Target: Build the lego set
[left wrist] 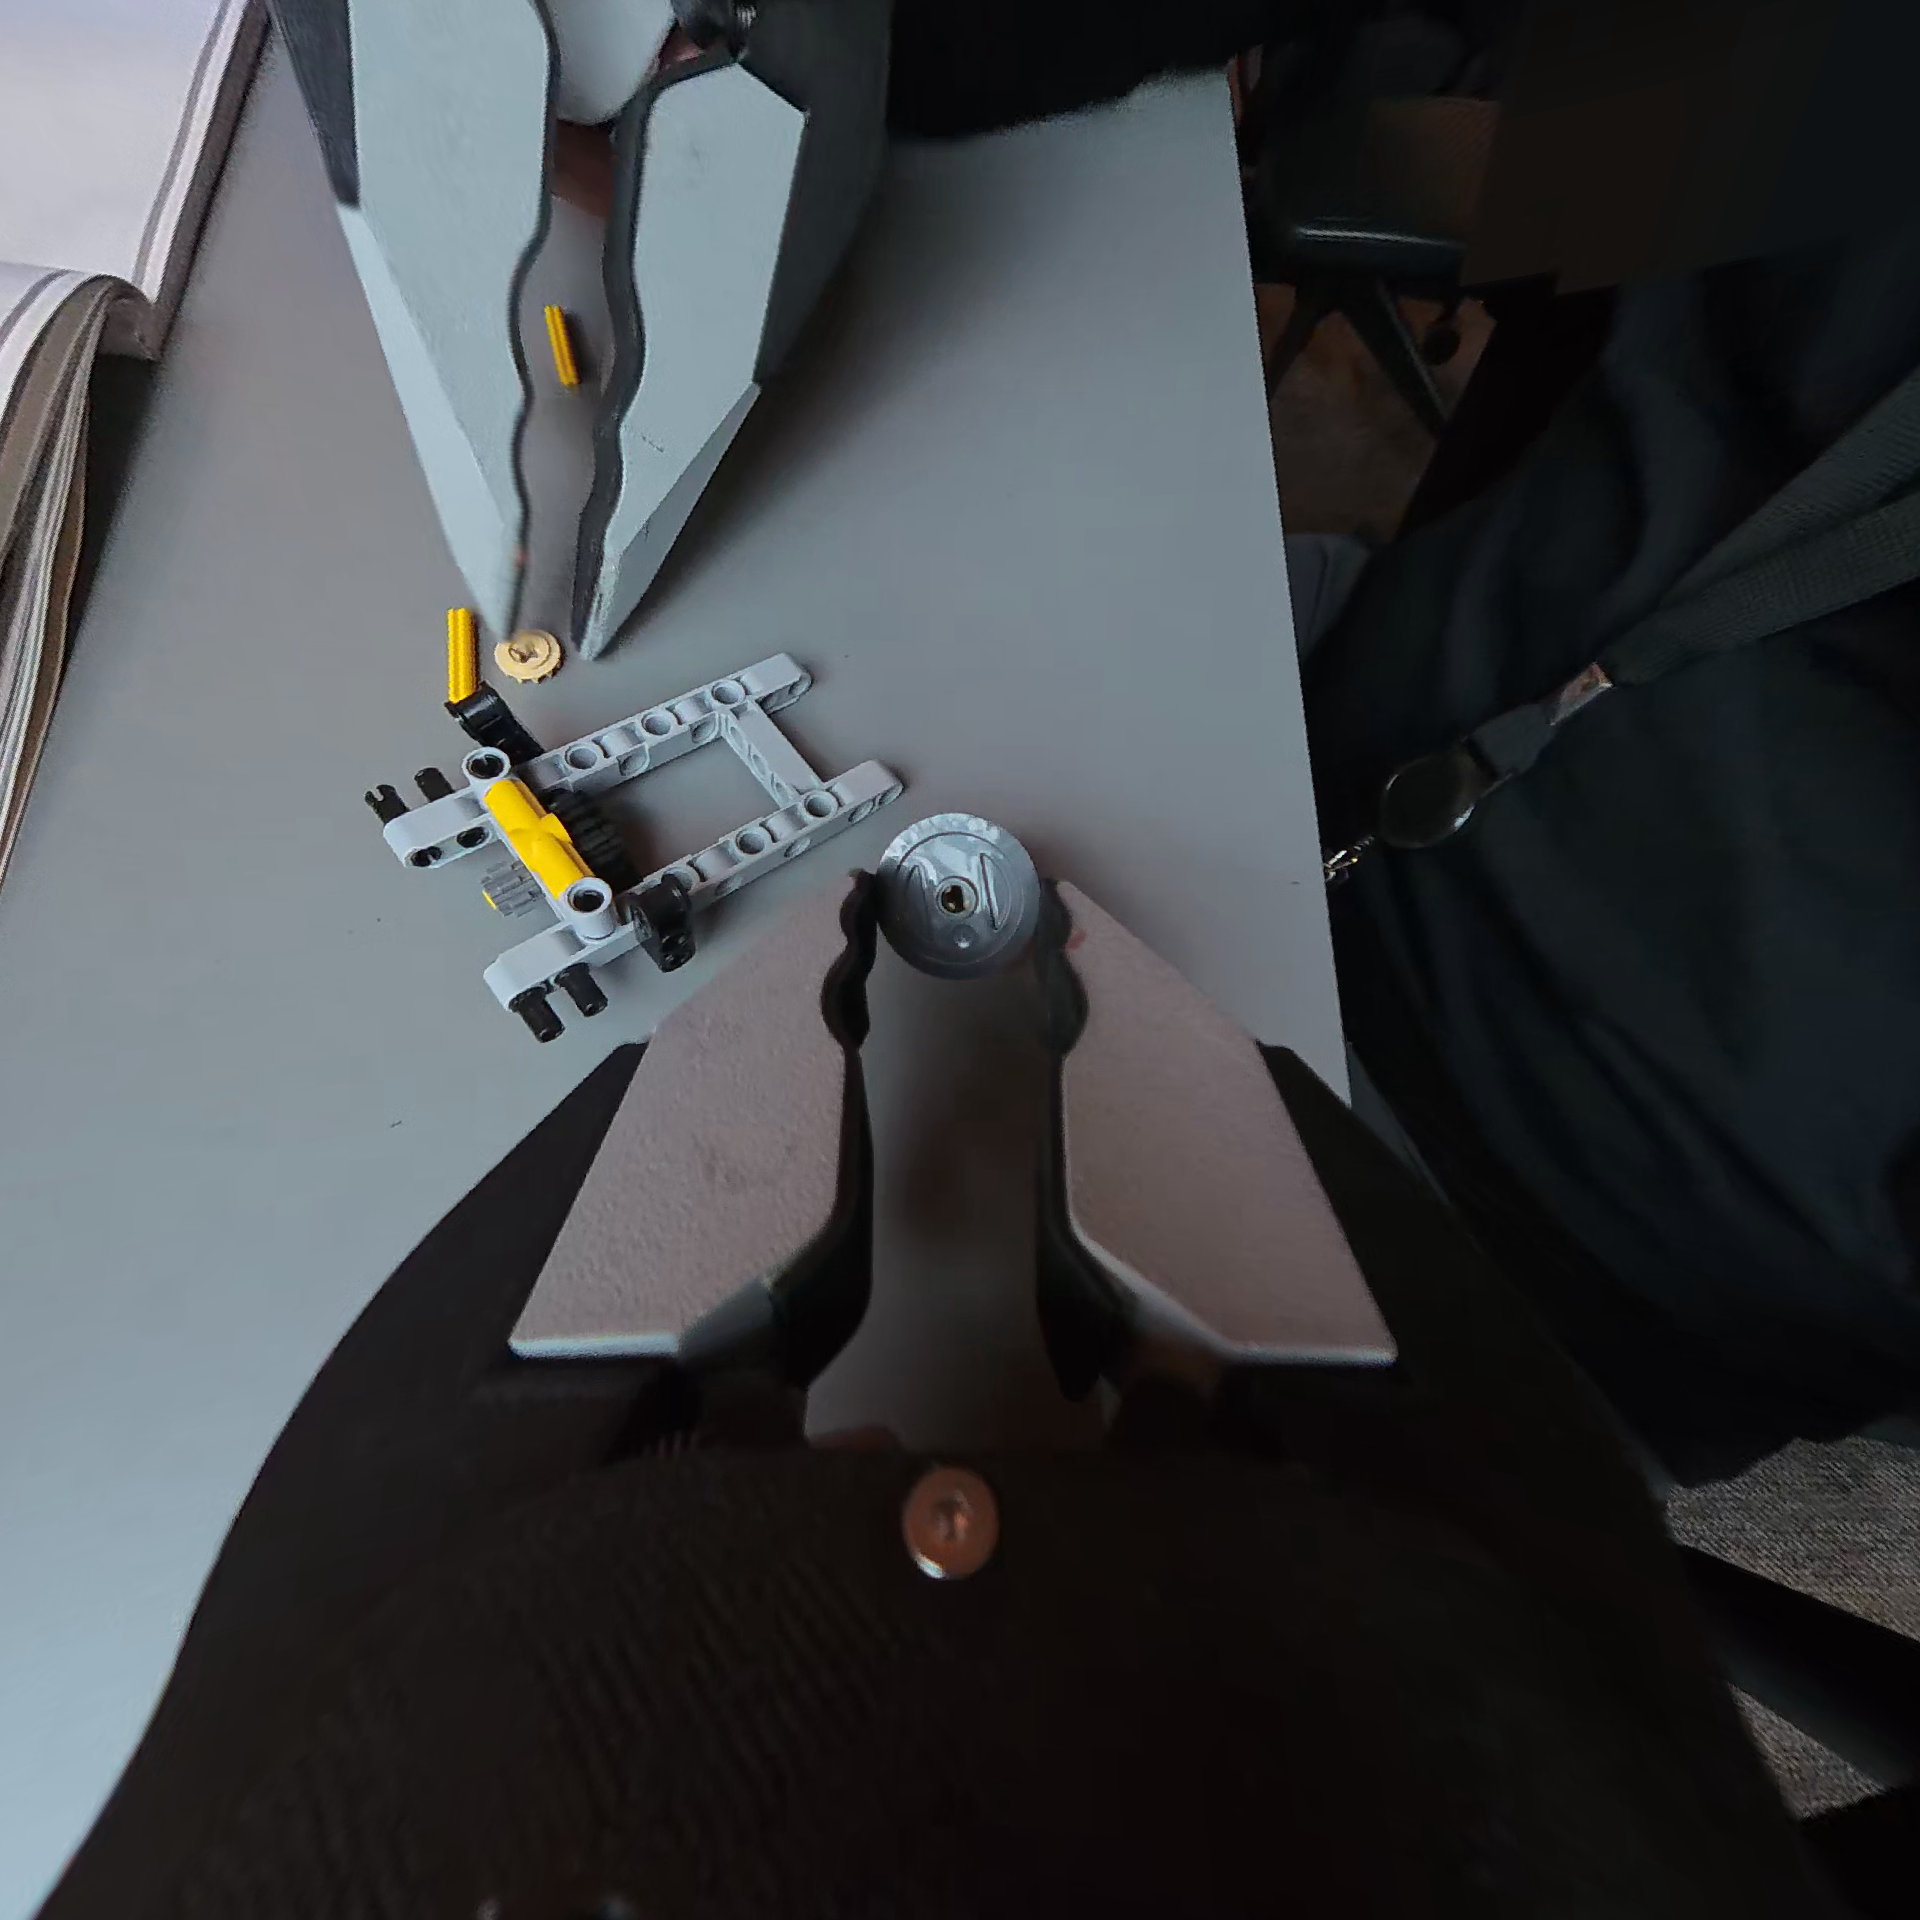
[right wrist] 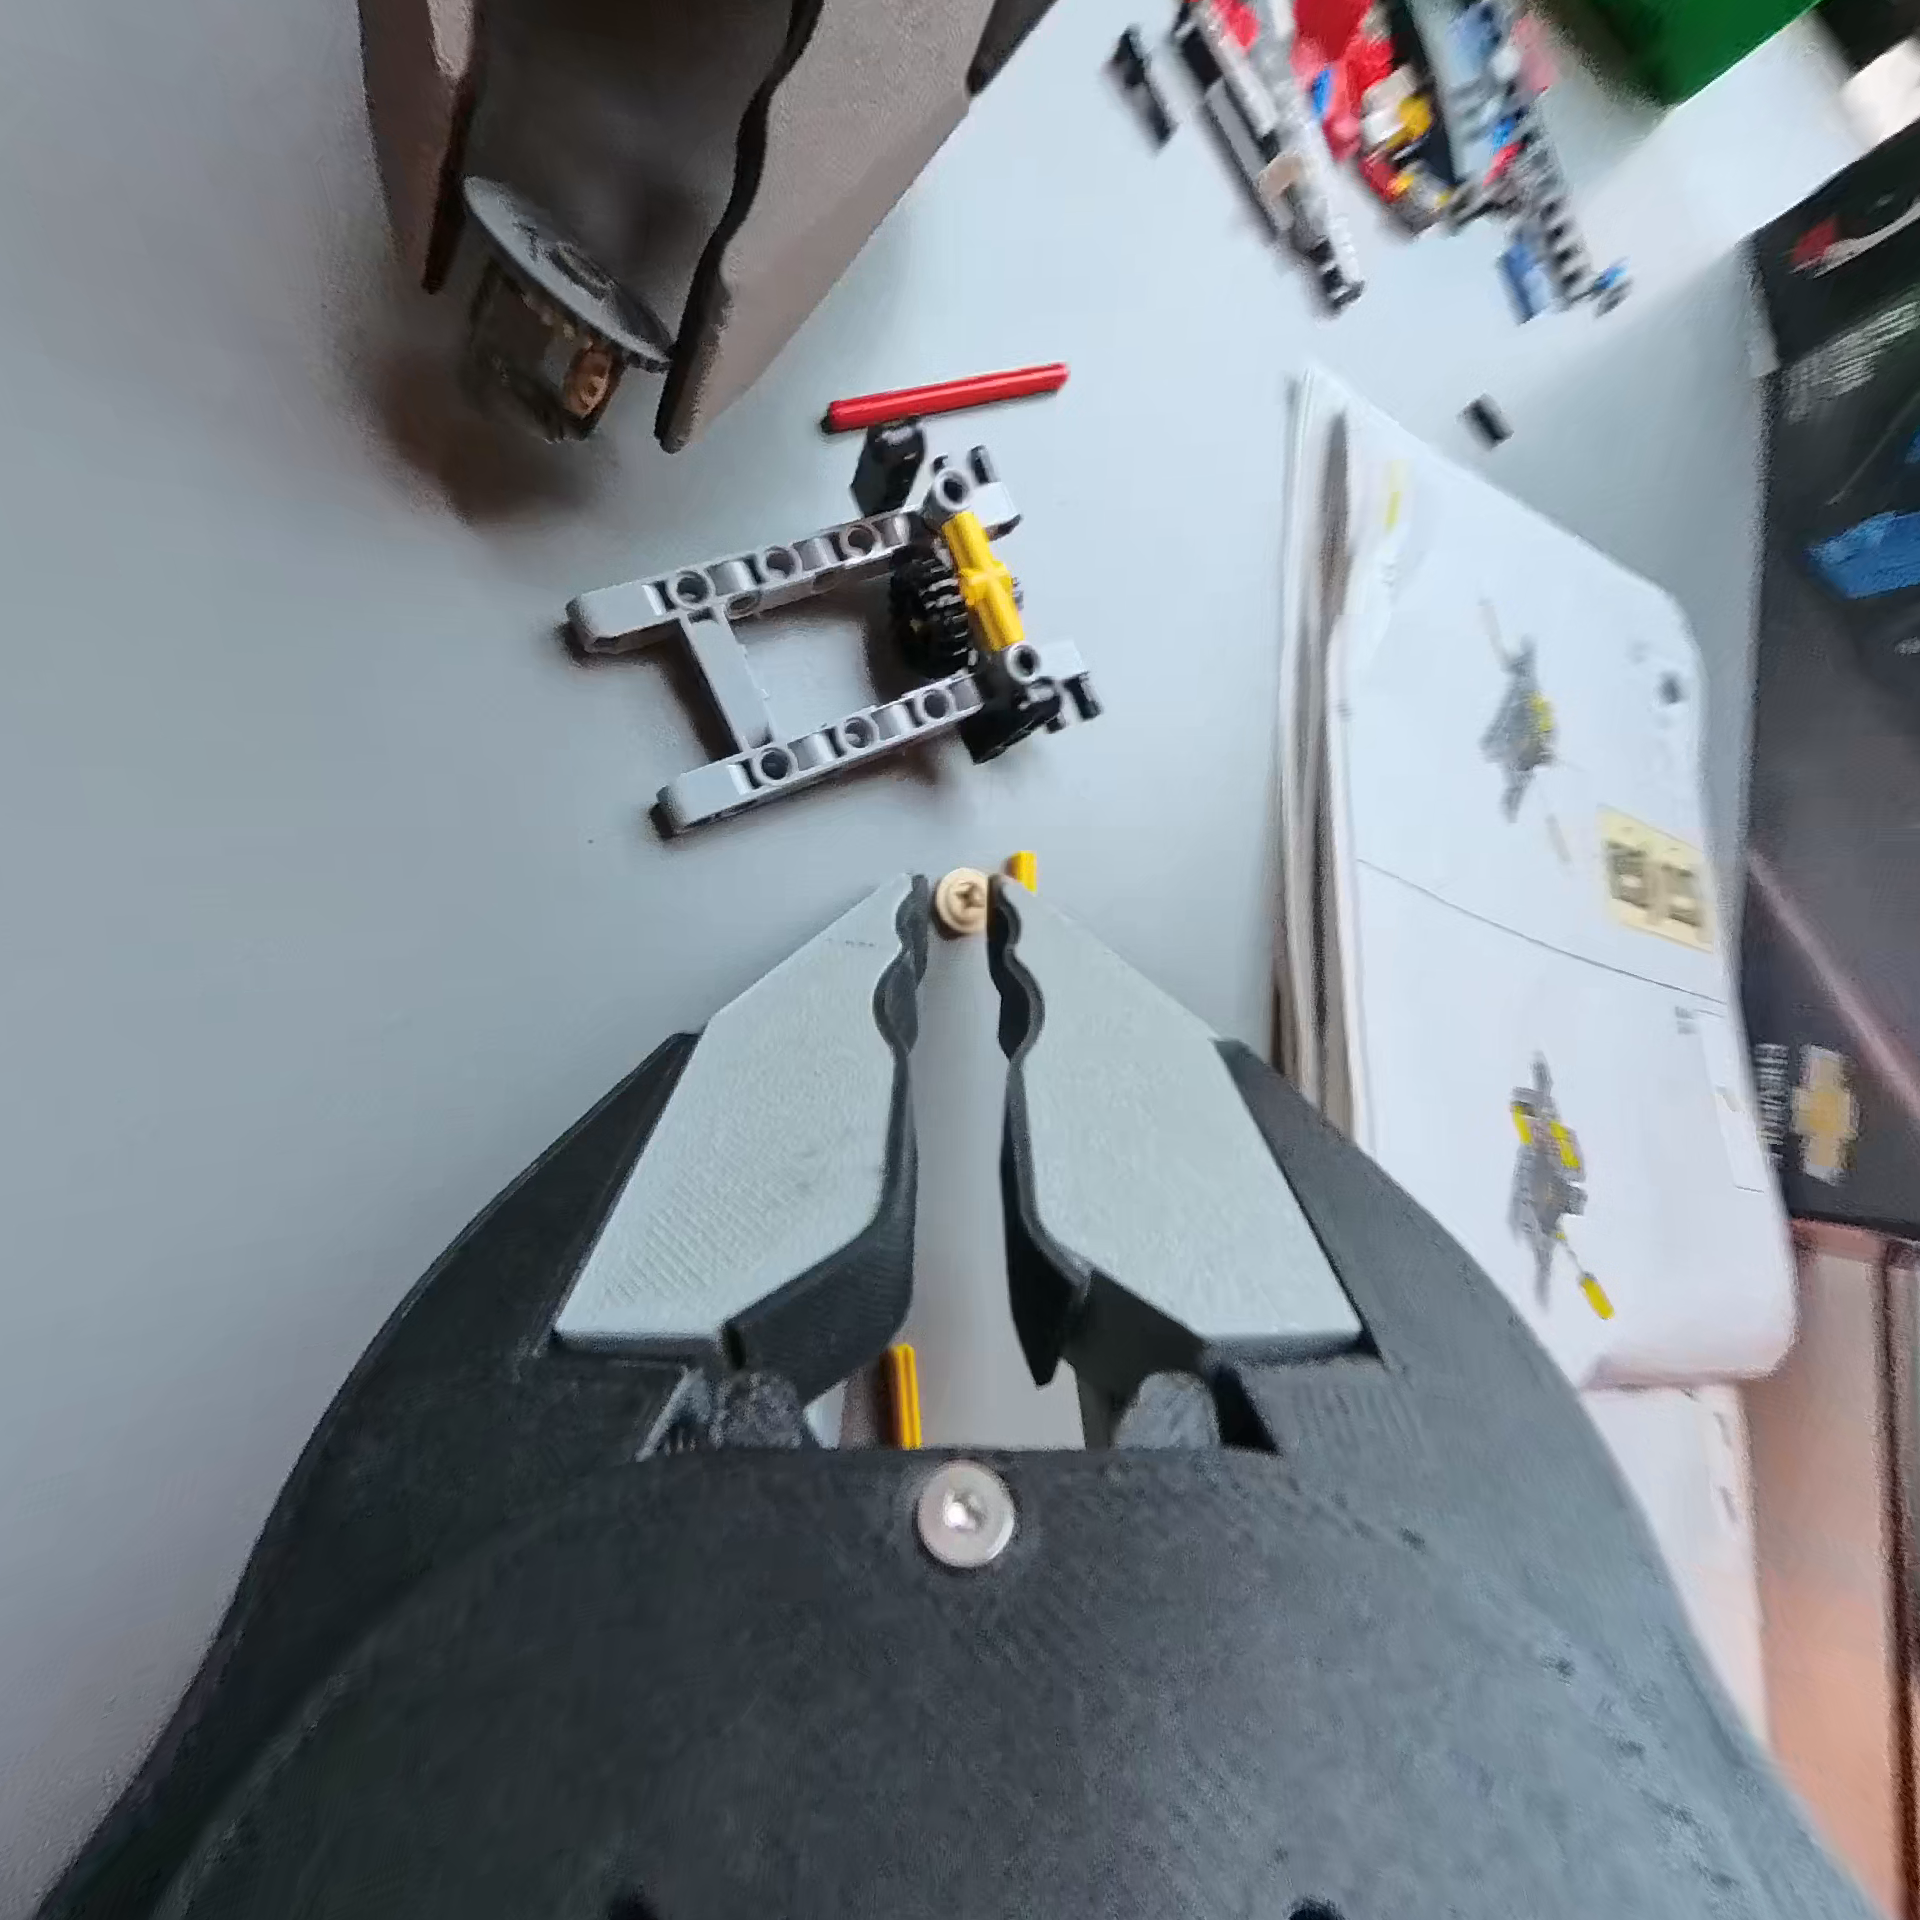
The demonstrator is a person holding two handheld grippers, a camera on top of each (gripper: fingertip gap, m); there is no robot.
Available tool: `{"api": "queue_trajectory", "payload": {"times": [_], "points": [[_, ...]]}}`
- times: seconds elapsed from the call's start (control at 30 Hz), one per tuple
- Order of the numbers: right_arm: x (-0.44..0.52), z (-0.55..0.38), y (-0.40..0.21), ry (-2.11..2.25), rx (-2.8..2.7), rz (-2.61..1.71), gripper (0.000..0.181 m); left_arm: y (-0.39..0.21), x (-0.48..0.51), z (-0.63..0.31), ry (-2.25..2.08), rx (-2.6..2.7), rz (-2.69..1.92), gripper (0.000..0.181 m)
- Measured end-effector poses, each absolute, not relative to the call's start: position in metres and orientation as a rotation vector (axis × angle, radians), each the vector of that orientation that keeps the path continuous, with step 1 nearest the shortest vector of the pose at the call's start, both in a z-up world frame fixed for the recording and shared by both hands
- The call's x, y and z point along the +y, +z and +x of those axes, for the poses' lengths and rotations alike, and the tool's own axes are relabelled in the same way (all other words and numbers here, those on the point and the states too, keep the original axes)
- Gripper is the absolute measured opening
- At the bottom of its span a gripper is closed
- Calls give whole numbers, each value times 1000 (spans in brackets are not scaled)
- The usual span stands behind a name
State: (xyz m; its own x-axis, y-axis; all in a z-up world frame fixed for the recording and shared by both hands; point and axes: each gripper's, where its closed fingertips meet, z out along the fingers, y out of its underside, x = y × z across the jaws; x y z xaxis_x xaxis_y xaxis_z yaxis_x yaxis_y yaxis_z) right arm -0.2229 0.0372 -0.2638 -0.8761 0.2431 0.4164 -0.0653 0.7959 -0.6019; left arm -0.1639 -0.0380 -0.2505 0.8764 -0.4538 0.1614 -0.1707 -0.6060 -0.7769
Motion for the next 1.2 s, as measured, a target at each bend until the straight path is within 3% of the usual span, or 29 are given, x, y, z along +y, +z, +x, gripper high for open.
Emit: {"api": "queue_trajectory", "payload": {"times": [0.03,0.5,1.0,1.07,1.2], "points": [[36,-222,-267,868,-2536,-142,0,-251,-38,-164,-441,443,-2221,28],[20,-149,-261,993,-2627,-437,0,-243,-43,-153,-424,482,-2173,28],[39,-114,-246,1335,-2486,-1129,0,-256,-31,-123,-358,619,-2243,28],[43,-107,-239,1367,-2480,-1083,16,-256,-31,-124,-342,618,-2248,28],[49,-89,-238,1191,-2483,-872,25,-255,-33,-123,-330,626,-2237,28]]}}
